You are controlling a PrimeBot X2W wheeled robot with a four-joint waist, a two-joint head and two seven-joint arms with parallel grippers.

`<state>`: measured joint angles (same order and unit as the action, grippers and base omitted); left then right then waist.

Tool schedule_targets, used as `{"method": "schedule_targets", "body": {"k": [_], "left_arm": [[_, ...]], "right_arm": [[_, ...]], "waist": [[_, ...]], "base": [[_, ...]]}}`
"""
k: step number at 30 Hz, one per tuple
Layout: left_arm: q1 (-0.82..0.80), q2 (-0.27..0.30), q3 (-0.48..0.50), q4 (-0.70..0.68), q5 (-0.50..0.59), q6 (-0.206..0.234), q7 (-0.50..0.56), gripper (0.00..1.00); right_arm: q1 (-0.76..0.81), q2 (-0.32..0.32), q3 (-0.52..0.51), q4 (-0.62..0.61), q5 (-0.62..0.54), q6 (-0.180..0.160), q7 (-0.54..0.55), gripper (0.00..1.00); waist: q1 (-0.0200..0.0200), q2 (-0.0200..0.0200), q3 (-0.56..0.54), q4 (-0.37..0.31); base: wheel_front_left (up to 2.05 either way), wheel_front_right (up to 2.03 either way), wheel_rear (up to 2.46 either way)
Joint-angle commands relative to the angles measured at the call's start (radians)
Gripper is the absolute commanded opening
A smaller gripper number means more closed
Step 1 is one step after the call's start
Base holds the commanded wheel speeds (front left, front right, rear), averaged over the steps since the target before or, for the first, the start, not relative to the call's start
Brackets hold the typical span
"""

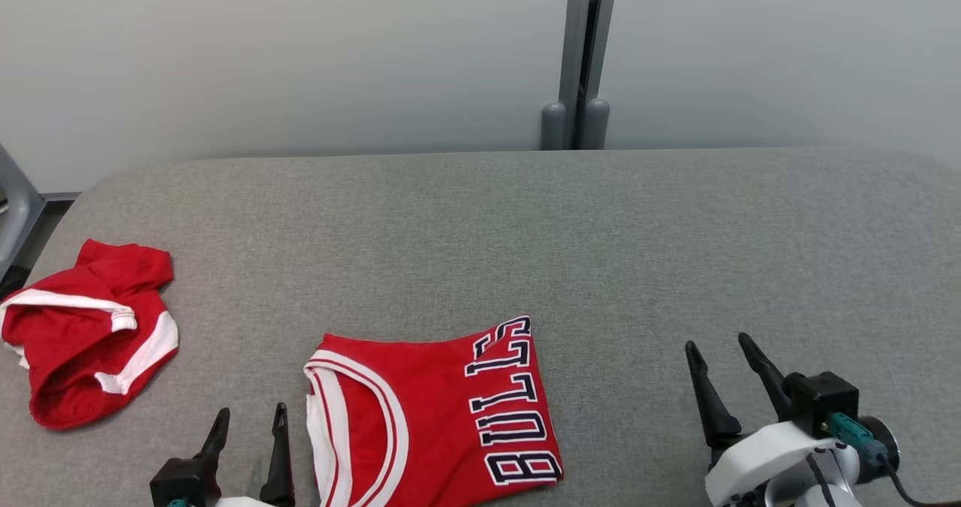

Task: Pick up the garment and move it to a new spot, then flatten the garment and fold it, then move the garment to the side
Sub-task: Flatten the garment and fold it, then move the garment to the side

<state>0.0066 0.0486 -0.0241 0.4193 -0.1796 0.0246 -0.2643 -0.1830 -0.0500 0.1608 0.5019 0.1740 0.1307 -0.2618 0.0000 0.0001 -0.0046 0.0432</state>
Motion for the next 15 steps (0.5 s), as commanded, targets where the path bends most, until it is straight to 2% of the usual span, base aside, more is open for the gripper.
{"method": "schedule_targets", "body": {"k": [1, 7, 15], "left_arm": [[0.012, 0.004, 0.008, -0.001, 0.008, 0.002, 0.0, 1.0], [0.051, 0.004, 0.029, -0.007, 0.02, 0.006, 0.0, 1.0], [0.076, 0.004, 0.028, -0.015, 0.026, 0.01, 0.0, 1.0]], "right_arm": [[0.017, -0.003, -0.013, -0.006, 0.0, 0.0, -0.004, 1.0], [0.08, -0.003, -0.049, -0.012, 0.014, 0.0, -0.004, 1.0], [0.113, -0.003, -0.041, -0.015, 0.028, 0.0, -0.004, 1.0]], "waist": [[0.0, -0.0001, -0.006, -0.016], [0.0, -0.0001, -0.024, -0.055], [0.0, -0.0001, -0.027, -0.074]], "base": [[0.0, 0.0, 0.0], [0.0, 0.0, 0.0], [0.0, 0.0, 0.0]]}}
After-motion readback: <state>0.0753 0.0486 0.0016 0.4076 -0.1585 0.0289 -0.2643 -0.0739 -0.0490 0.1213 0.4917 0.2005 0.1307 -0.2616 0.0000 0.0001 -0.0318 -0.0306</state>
